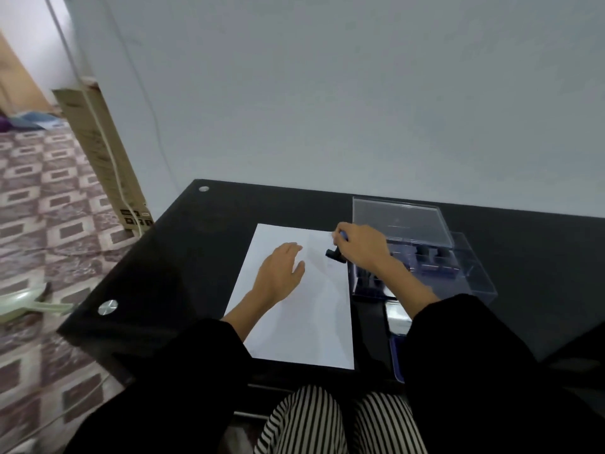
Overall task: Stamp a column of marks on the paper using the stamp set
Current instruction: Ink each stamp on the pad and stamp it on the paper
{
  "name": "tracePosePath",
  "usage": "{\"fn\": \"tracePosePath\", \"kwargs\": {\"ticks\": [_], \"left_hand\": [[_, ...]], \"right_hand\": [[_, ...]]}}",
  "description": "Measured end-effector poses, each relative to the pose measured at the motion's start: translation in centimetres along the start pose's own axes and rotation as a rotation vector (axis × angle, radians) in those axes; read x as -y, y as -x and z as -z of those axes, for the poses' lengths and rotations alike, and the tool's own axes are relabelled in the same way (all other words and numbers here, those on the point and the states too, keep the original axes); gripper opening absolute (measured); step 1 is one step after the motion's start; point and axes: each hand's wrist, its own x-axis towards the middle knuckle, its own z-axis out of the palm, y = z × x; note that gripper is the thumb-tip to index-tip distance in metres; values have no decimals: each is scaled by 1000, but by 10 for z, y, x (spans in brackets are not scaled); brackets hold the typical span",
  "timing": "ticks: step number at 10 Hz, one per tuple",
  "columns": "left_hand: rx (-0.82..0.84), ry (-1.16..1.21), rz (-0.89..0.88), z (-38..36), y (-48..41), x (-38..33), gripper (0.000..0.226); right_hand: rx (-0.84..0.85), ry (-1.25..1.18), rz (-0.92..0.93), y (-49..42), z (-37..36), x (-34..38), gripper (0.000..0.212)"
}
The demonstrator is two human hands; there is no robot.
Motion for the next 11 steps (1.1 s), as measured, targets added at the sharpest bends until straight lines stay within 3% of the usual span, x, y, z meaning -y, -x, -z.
{"fn": "tracePosePath", "kwargs": {"ticks": [2,3,7,11], "left_hand": [[162,-196,-2,-39,3,5,61],[168,-295,-21,-48,3,6,64],[140,-336,-41,-52,6,7,66],[130,-339,-53,-53,6,8,66]], "right_hand": [[100,257,61,-5,-25,-7,36],[92,274,75,-3,-29,-7,36],[166,317,74,1,-29,-4,38],[94,408,113,5,-47,-8,28]]}}
